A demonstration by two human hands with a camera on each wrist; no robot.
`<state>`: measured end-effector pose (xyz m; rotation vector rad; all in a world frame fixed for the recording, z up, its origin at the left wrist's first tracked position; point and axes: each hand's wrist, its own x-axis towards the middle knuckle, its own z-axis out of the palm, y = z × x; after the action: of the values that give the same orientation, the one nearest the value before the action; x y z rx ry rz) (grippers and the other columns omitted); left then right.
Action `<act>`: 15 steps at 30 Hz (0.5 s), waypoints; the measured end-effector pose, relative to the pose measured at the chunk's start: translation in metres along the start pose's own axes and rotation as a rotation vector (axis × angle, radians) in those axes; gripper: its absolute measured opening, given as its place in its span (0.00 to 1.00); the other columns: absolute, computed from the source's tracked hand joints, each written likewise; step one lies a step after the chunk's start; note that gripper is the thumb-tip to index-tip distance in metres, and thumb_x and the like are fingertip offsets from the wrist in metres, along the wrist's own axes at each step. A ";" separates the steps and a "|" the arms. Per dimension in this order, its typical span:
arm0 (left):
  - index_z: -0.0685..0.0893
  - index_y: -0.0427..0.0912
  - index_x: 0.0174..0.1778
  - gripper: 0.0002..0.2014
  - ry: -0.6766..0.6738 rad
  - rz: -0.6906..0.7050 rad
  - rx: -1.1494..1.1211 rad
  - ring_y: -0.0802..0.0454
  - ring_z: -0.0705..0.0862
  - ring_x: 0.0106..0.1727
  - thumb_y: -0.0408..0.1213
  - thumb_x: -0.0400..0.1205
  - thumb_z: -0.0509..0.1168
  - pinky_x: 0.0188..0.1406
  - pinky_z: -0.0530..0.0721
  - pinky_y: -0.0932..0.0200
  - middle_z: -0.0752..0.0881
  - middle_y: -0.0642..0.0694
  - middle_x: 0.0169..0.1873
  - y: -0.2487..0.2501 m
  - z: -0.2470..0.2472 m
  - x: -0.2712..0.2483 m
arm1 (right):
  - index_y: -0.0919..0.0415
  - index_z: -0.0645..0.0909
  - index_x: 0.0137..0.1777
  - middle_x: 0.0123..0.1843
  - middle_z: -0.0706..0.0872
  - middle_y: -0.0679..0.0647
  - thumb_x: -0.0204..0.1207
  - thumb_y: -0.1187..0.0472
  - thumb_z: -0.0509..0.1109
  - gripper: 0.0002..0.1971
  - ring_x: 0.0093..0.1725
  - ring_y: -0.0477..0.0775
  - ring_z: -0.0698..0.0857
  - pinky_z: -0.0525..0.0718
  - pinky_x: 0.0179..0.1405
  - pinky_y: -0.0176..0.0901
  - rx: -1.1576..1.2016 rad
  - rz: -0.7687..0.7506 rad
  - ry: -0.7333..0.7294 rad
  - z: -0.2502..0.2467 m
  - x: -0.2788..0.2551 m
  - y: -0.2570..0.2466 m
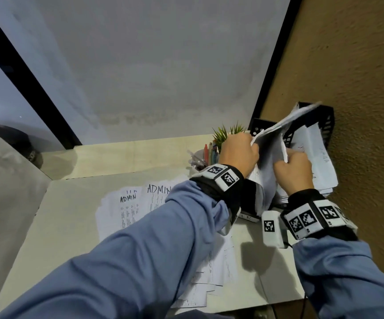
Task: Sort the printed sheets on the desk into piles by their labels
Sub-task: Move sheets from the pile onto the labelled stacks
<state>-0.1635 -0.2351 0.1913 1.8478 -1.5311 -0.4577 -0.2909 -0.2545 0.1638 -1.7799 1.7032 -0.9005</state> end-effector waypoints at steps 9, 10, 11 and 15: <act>0.82 0.33 0.57 0.13 -0.313 -0.156 0.202 0.35 0.84 0.57 0.37 0.80 0.64 0.49 0.81 0.49 0.86 0.33 0.55 -0.039 0.061 -0.001 | 0.61 0.78 0.64 0.54 0.84 0.67 0.74 0.66 0.63 0.18 0.52 0.68 0.82 0.73 0.43 0.43 -0.199 0.038 -0.159 0.035 -0.020 0.017; 0.82 0.33 0.58 0.13 -0.314 -0.156 0.221 0.35 0.84 0.57 0.36 0.80 0.64 0.50 0.81 0.49 0.85 0.33 0.55 -0.042 0.063 -0.002 | 0.63 0.78 0.62 0.55 0.84 0.69 0.75 0.67 0.62 0.16 0.54 0.68 0.82 0.73 0.44 0.44 -0.217 0.065 -0.170 0.041 -0.022 0.020; 0.81 0.33 0.58 0.13 -0.293 -0.148 0.214 0.34 0.84 0.57 0.34 0.80 0.63 0.51 0.81 0.48 0.85 0.33 0.55 -0.043 0.064 -0.002 | 0.65 0.78 0.61 0.56 0.83 0.69 0.75 0.68 0.60 0.15 0.55 0.68 0.81 0.74 0.44 0.46 -0.226 0.078 -0.161 0.045 -0.023 0.022; 0.80 0.35 0.59 0.12 -0.222 -0.115 0.134 0.33 0.83 0.57 0.30 0.80 0.60 0.53 0.80 0.45 0.85 0.33 0.54 -0.046 0.060 0.001 | 0.63 0.77 0.66 0.57 0.82 0.68 0.77 0.67 0.57 0.19 0.56 0.69 0.81 0.78 0.48 0.50 -0.252 0.028 -0.105 0.051 -0.019 0.021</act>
<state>-0.1695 -0.2497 0.1173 2.0529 -1.6407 -0.6455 -0.2657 -0.2414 0.1133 -1.9214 1.8333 -0.5900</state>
